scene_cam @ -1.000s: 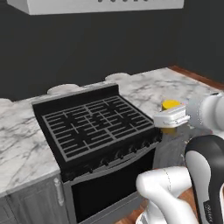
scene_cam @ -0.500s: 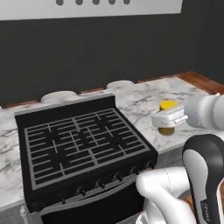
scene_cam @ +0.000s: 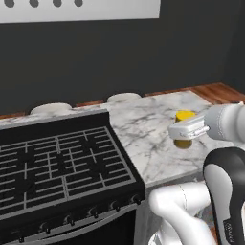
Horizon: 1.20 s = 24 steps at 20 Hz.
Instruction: Collect the turmeric, ketchup, and shaker from the cabinet and place them next to the stove.
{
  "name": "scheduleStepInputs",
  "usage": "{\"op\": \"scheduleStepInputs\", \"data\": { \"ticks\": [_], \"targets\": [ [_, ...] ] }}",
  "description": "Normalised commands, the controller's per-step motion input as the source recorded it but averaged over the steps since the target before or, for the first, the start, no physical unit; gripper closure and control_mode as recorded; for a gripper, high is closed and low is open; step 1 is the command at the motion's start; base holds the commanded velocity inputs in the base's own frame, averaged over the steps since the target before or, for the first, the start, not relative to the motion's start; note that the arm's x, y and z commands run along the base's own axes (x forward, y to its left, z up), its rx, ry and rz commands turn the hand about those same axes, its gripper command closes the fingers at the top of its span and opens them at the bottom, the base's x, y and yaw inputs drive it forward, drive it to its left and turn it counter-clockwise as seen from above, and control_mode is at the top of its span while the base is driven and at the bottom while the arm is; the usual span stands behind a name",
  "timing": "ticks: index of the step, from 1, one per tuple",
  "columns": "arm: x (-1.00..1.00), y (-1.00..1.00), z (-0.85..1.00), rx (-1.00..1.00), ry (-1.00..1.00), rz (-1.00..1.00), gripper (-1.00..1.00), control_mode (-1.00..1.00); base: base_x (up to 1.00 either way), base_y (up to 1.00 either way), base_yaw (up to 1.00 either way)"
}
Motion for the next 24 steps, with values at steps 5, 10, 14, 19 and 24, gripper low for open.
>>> {"op": "scheduleStepInputs", "data": {
  "ticks": [5, 10, 14, 19, 24],
  "targets": [
    [0.00, 0.00, 0.00, 0.00, 0.00, 0.00, 1.00, 1.00, 0.74, -0.56, 0.26],
    [0.16, -0.19, -0.15, 0.02, 0.00, 0.08, 1.00, -1.00, 0.36, -0.28, 0.13],
    [0.50, -0.48, -0.63, 0.01, 0.00, 0.21, 1.00, -1.00, 0.00, 0.00, 0.00],
    [0.55, -0.58, -0.68, 0.01, 0.00, 0.23, 1.00, -1.00, 0.00, 0.00, 0.00],
    [0.68, -0.12, -0.69, 0.00, 0.00, 0.15, 1.00, -1.00, 0.00, 0.00, 0.00]
  ]
}}
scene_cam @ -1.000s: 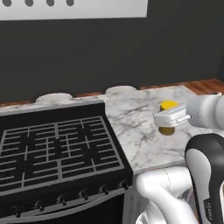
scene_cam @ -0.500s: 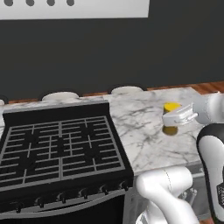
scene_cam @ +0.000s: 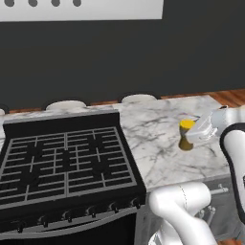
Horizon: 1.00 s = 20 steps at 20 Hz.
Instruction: Collect the turmeric, ketchup, and shaker from the cabinet and place them next to the stove.
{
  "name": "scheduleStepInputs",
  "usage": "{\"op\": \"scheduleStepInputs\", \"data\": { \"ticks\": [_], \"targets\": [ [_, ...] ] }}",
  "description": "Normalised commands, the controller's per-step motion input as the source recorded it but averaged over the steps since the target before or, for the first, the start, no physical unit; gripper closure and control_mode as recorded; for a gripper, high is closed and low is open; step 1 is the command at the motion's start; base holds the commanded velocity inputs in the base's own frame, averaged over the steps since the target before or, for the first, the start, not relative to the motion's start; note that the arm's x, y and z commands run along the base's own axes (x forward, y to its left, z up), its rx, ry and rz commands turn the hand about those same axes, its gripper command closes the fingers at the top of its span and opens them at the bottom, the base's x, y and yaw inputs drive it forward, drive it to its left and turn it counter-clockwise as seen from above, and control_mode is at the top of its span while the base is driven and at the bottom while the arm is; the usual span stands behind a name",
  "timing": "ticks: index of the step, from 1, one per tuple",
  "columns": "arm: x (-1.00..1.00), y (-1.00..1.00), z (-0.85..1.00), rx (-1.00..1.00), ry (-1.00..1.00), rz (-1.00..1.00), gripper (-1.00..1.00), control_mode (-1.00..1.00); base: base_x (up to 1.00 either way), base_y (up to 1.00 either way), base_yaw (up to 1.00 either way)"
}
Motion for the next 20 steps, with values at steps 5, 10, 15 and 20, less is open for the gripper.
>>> {"op": "scheduleStepInputs", "data": {
  "ticks": [5, 10, 15, 20],
  "targets": [
    [0.77, 0.04, -0.54, 0.00, 0.00, 0.08, 1.00, -1.00, 0.00, 0.00, 0.00],
    [0.83, 0.07, -0.40, 0.00, 0.00, 0.07, 1.00, -1.00, 0.00, 0.00, 0.00],
    [0.78, 0.01, -0.32, 0.00, 0.00, 0.06, 1.00, -1.00, 0.00, 0.00, 0.00],
    [0.77, 0.00, -0.25, 0.00, 0.00, 0.05, 1.00, -1.00, 0.00, 0.00, 0.00]
  ]
}}
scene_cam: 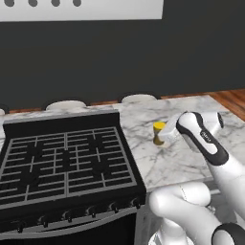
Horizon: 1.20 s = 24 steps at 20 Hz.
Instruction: Collect the turmeric, ketchup, and shaker from the cabinet and place them next to the stove.
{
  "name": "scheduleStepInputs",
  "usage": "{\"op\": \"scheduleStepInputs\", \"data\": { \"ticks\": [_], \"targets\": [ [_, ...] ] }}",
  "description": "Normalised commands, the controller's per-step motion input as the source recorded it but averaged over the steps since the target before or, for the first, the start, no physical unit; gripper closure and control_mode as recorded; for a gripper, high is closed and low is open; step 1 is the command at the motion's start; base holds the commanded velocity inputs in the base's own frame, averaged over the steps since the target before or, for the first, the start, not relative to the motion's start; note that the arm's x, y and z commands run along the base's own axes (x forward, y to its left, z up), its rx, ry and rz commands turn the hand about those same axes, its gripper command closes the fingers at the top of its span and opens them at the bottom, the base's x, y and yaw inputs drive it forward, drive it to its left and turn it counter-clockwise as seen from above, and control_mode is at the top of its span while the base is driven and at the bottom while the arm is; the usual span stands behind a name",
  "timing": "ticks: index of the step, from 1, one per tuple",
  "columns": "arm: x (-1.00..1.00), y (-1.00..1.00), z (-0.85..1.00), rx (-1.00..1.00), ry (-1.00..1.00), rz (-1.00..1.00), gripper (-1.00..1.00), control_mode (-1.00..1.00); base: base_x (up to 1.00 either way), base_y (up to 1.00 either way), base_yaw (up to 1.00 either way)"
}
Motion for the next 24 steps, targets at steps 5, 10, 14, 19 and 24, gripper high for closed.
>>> {"op": "scheduleStepInputs", "data": {
  "ticks": [5, 10, 14, 19, 24],
  "targets": [
    [0.72, 0.00, -0.31, 0.00, 0.03, 0.06, 1.00, -1.00, 0.00, 0.00, 0.00],
    [0.56, 0.00, -0.37, 0.00, 0.04, 0.07, 1.00, -1.00, 0.00, 0.00, 0.00],
    [0.41, 0.01, -0.35, 0.00, 0.03, 0.08, 1.00, -1.00, 0.00, 0.00, 0.00],
    [0.27, 0.00, -0.40, 0.00, 0.00, 0.09, 1.00, -1.00, 0.00, 0.00, 0.00],
    [0.20, 0.03, -0.36, 0.00, 0.00, 0.07, 1.00, -1.00, 0.00, 0.00, 0.00]
  ]
}}
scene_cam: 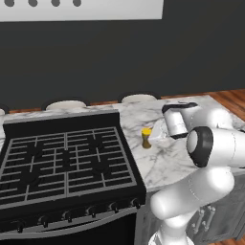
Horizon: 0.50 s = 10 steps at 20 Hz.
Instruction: Collect the turmeric, ketchup, and shaker from the cabinet and place them next to the stove.
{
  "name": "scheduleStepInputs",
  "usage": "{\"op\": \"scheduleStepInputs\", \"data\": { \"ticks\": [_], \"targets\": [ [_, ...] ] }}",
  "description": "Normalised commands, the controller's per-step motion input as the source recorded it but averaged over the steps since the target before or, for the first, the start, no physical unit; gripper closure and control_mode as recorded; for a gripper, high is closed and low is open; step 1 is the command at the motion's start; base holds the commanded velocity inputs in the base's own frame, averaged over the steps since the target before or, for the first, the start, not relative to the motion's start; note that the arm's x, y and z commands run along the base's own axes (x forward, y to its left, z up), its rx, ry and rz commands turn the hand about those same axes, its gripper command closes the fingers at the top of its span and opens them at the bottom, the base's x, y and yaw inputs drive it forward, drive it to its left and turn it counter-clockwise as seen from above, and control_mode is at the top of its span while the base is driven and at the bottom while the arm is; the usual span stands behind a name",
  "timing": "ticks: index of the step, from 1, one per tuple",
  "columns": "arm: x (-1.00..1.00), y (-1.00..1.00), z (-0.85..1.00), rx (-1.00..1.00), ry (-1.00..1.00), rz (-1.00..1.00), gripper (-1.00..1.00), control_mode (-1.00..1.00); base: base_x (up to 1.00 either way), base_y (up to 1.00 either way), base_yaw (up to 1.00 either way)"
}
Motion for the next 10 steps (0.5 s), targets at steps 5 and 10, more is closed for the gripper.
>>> {"op": "scheduleStepInputs", "data": {
  "ticks": [5, 10],
  "targets": [
    [0.17, 0.17, -0.34, 0.00, 0.00, 0.05, 1.00, -1.00, 0.00, 0.00, 0.00],
    [0.16, 0.22, -0.33, 0.00, 0.00, 0.03, -1.00, -1.00, 0.00, 0.00, 0.00]
  ]
}}
